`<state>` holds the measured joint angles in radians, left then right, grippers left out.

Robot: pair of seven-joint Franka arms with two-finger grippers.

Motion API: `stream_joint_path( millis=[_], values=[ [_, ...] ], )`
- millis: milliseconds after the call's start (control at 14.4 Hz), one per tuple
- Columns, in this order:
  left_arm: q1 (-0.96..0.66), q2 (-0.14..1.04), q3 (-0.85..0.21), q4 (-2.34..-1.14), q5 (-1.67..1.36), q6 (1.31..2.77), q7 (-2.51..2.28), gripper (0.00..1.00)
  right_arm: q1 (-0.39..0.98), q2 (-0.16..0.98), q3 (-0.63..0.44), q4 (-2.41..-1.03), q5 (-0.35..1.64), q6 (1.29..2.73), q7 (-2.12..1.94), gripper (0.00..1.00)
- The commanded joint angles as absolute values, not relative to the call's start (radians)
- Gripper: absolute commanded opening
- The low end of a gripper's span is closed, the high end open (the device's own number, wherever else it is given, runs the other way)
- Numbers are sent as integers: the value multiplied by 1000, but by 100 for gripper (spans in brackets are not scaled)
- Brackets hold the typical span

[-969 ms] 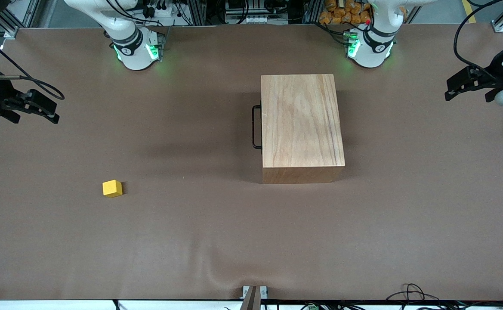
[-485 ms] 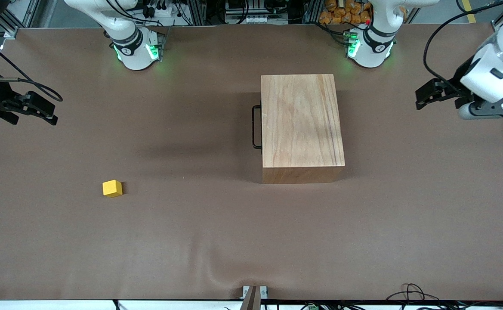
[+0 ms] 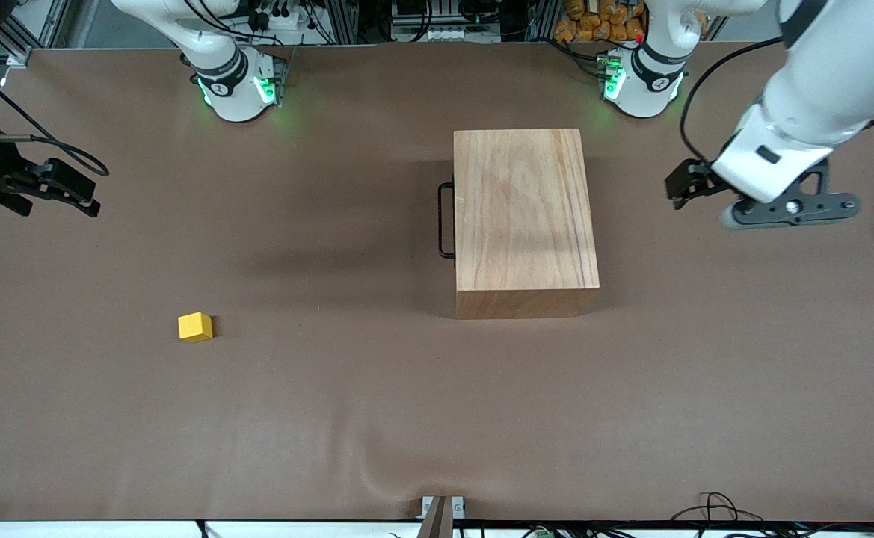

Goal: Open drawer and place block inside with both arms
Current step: 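Move the left gripper over the wooden box toward its black handle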

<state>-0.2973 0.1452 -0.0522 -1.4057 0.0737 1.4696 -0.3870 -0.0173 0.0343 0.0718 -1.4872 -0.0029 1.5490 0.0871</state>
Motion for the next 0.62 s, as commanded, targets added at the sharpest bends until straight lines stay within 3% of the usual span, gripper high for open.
stream_joint_path(
  millis=[0, 554],
  values=[
    [-372, 253, -48, -1296, 103, 1450, -513, 100, -28, 40, 80, -1482, 0, 1543, 77, 100],
    [-621, 534, 7, -1036, 109, 1466, -810, 100, -29, 55, 81, -1491, 3, 1543, 90, 100]
  ],
)
